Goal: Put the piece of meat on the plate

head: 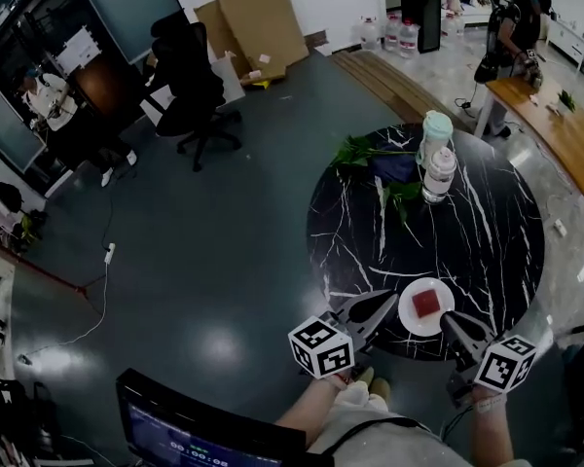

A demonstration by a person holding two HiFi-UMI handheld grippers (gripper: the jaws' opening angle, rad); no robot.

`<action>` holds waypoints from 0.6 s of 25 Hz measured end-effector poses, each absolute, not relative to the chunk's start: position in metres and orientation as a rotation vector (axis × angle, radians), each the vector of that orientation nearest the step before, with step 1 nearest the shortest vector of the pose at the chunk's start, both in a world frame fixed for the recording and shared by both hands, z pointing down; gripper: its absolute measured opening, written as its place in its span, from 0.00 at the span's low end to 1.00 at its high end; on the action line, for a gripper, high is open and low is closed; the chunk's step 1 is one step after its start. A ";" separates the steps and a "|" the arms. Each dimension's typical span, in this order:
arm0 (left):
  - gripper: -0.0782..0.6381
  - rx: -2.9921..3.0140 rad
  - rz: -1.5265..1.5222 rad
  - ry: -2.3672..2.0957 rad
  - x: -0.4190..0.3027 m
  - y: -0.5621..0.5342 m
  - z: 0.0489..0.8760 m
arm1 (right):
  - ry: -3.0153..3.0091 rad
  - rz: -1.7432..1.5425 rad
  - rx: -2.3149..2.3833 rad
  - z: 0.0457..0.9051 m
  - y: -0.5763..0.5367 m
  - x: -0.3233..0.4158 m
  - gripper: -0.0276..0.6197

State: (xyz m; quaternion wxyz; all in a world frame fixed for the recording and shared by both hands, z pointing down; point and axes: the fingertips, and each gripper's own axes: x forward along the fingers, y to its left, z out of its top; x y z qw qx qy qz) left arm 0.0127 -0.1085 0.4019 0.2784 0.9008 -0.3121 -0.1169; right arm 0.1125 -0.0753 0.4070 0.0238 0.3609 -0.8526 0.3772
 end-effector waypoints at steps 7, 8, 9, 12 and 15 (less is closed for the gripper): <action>0.12 2.441 -0.309 -0.820 0.014 -0.107 0.388 | -2.678 1.078 1.075 0.393 -0.068 0.103 0.06; 0.12 2.446 -0.305 -0.817 0.014 -0.107 0.387 | -2.675 1.065 1.069 0.393 -0.067 0.101 0.06; 0.12 2.448 -0.301 -0.812 0.014 -0.106 0.387 | -2.667 1.055 1.063 0.395 -0.065 0.100 0.06; 0.12 2.440 -0.279 -0.794 0.017 -0.101 0.394 | -2.624 1.042 1.059 0.404 -0.056 0.103 0.06; 0.12 2.402 -0.264 -0.802 0.017 -0.099 0.409 | -2.589 1.031 1.066 0.414 -0.052 0.108 0.06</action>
